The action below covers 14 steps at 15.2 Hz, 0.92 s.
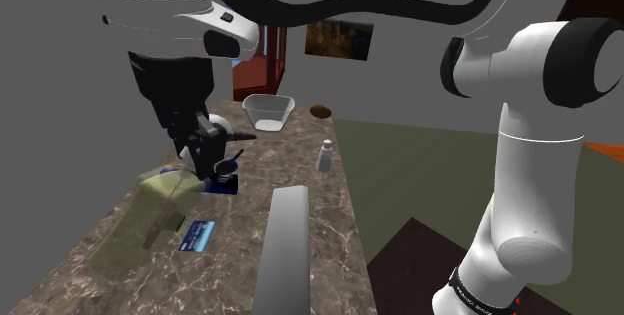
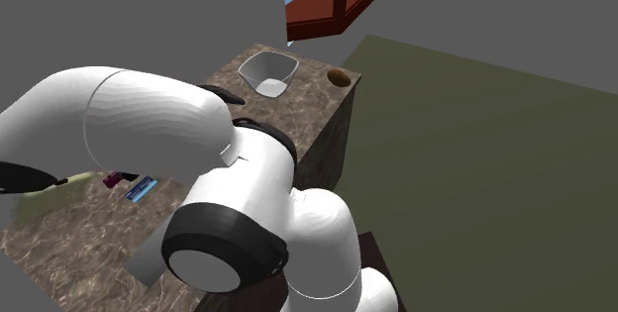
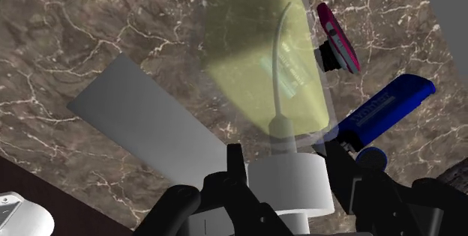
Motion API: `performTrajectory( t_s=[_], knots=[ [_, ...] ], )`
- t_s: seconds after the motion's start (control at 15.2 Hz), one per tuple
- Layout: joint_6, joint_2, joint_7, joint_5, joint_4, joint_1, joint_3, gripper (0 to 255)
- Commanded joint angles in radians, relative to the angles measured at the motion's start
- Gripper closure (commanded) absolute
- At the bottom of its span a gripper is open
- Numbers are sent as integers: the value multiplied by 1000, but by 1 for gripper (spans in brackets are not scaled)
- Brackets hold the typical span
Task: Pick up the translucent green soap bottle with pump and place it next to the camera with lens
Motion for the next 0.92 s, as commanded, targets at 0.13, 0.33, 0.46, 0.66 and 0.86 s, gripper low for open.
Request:
performTrajectory(
  t_s=[0.13, 0.33, 0.46, 0.66, 0.86],
  knots=[
    [40, -1, 25, 0, -46, 1, 3, 255],
    [85, -12, 31, 9, -100, -17, 4, 255],
    [114, -18, 35, 13, -134, -27, 5, 255],
    [156, -24, 42, 16, -181, -39, 5, 255],
    [196, -27, 50, 17, -224, -48, 4, 255]
  ],
)
